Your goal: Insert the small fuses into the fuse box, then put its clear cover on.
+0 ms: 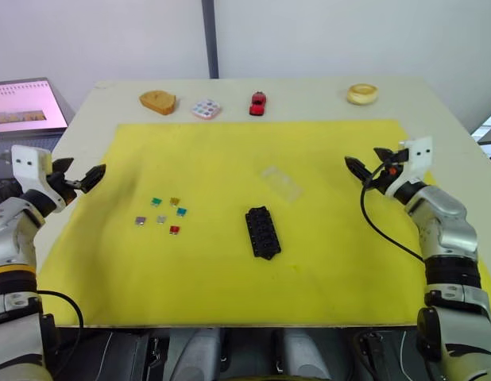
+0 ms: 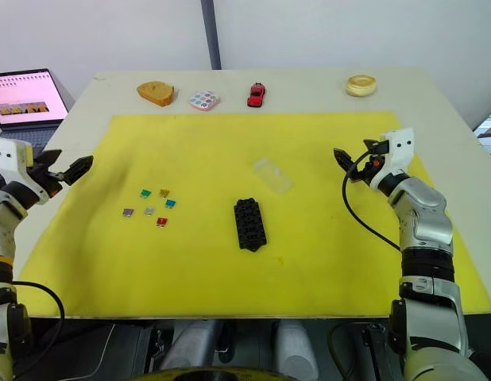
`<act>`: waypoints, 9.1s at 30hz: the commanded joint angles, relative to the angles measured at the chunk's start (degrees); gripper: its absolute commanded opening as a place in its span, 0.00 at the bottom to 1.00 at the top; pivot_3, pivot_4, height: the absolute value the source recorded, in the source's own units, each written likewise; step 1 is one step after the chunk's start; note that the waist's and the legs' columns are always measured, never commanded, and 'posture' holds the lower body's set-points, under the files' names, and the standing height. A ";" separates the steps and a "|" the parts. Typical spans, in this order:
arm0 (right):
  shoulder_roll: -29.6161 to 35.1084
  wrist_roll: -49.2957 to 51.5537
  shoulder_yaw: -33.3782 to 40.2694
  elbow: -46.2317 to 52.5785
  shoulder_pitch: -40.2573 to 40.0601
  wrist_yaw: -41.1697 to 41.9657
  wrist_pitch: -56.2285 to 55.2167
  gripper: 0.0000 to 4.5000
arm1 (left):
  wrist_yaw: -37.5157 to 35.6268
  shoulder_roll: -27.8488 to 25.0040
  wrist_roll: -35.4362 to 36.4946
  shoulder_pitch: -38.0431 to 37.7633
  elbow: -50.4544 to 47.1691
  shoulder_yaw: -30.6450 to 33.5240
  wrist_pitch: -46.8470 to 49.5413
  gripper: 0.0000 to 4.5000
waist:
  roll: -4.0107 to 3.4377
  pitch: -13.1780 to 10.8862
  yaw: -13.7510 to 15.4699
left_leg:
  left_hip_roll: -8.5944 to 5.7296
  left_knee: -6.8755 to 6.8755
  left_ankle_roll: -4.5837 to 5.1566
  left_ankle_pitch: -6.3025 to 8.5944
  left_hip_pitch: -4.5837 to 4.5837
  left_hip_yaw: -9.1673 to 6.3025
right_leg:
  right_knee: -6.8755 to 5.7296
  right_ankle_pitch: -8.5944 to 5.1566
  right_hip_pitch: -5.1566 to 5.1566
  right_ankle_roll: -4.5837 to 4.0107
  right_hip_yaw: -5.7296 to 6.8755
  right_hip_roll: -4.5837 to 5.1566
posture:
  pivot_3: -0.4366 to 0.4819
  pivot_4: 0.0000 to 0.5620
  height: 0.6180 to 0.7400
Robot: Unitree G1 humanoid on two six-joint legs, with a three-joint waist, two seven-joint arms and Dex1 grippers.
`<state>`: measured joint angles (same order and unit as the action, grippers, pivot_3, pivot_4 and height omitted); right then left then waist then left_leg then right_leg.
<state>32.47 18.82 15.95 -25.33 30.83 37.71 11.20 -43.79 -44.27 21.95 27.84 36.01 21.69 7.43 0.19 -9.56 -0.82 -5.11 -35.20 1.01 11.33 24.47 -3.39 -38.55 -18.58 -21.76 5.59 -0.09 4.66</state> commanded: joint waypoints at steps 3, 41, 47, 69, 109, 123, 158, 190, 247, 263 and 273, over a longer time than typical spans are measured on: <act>1.24 0.53 0.70 2.73 -0.04 0.79 -0.69 1.00 | -0.85 -1.73 0.46 1.45 0.33 1.52 -0.61 0.99 | 0.00 0.00 0.00 | 0.00 0.00 0.00 0.00 0.00 0.00 | 0.00 0.00 0.00 0.00 0.00 0.00 | 0.48 0.27 1.00; -3.04 18.22 -26.93 54.73 0.03 9.49 33.46 1.00 | -26.10 -5.53 9.56 -14.99 -22.39 -8.62 30.71 0.99 | 0.09 0.05 0.06 | 0.05 0.07 0.01 0.03 0.09 0.04 | 0.03 -0.01 -0.41 -0.04 -0.06 0.08 | 0.48 0.27 1.00; -3.12 16.75 -27.24 53.38 0.11 9.01 32.54 1.00 | -28.41 -7.09 11.13 -17.07 -23.45 -8.61 34.45 0.99 | 0.09 0.05 -0.23 | 0.05 0.10 0.01 0.03 0.08 0.05 | 0.03 -0.02 -0.44 -0.04 -0.06 0.08 | 0.48 0.27 1.00; -3.67 13.49 -26.86 53.44 -2.39 6.72 30.52 1.00 | -27.40 2.32 10.52 -10.63 -9.17 -10.77 35.78 0.11 | -0.02 0.22 1.51 | 0.02 0.01 0.06 0.05 0.03 0.06 | 0.10 0.01 -0.31 -0.08 -0.05 0.12 | 0.48 0.27 1.00; -13.59 35.09 -16.66 33.36 30.69 -1.43 60.23 0.51 | -19.86 -3.15 33.64 7.66 -44.69 -7.71 48.18 0.00 | 0.22 0.11 -0.30 | 0.06 0.11 0.00 0.01 0.21 0.08 | 0.06 0.08 -0.59 -0.15 0.00 0.04 | 0.48 0.27 1.00; -14.15 35.27 -16.33 34.64 28.71 -4.14 60.39 0.41 | -21.73 -3.41 32.81 8.85 -43.57 -9.53 47.12 0.00 | 0.22 0.10 -0.26 | 0.06 0.11 0.01 0.01 0.21 0.07 | 0.07 0.08 -0.59 -0.15 0.00 0.05 | 0.48 0.27 1.00; 11.88 6.86 -29.17 35.16 6.67 37.94 10.87 0.00 | -14.74 -5.15 15.00 -14.62 -67.39 -18.60 32.70 0.99 | 0.24 0.06 -0.05 | 0.08 0.16 0.07 0.06 0.40 0.08 | 0.34 0.09 -0.44 -0.14 0.00 0.07 | 0.48 0.27 1.00; 9.44 -3.35 -32.14 29.99 -0.90 41.31 -1.41 0.00 | -12.80 -3.46 10.40 -20.92 -67.02 -22.04 27.26 0.99 | 0.23 0.05 0.27 | 0.10 0.00 0.04 0.03 0.47 0.04 | 0.32 0.09 -0.46 -0.15 0.07 0.06 | 0.48 0.27 1.00; 7.00 3.92 -27.66 36.60 1.99 36.01 16.56 0.43 | -14.09 -2.92 10.76 -17.32 -63.60 -22.67 28.06 1.00 | 0.24 0.07 0.21 | 0.10 0.00 0.04 0.04 0.19 0.02 | 0.28 0.10 -0.35 -0.14 0.08 0.04 | 0.48 0.27 1.00; 5.50 0.49 -30.75 33.37 -0.14 33.99 14.36 0.01 | -14.60 -2.78 9.91 -19.40 -63.54 -22.36 26.78 1.00 | 0.24 0.07 0.24 | 0.10 0.00 0.05 0.04 0.20 0.02 | 0.28 0.10 -0.38 -0.14 0.08 0.05 | 0.48 0.27 1.00; 5.76 -2.86 -32.77 30.09 -2.17 34.00 11.33 0.01 | -14.81 -2.73 9.61 -19.62 -63.19 -22.36 26.20 1.00 | 0.24 0.07 0.25 | 0.10 -0.01 0.05 0.04 0.19 0.02 | 0.28 0.10 -0.36 -0.14 0.08 0.04 | 0.48 0.27 1.00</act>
<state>38.12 17.40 -15.87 5.35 29.48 71.79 22.74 -58.45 -46.72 31.64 8.47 -26.97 -1.48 34.53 0.43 -9.48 -0.57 -5.01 -35.21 1.05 11.37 24.65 -3.37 -38.27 -18.48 -22.11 5.45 0.00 4.71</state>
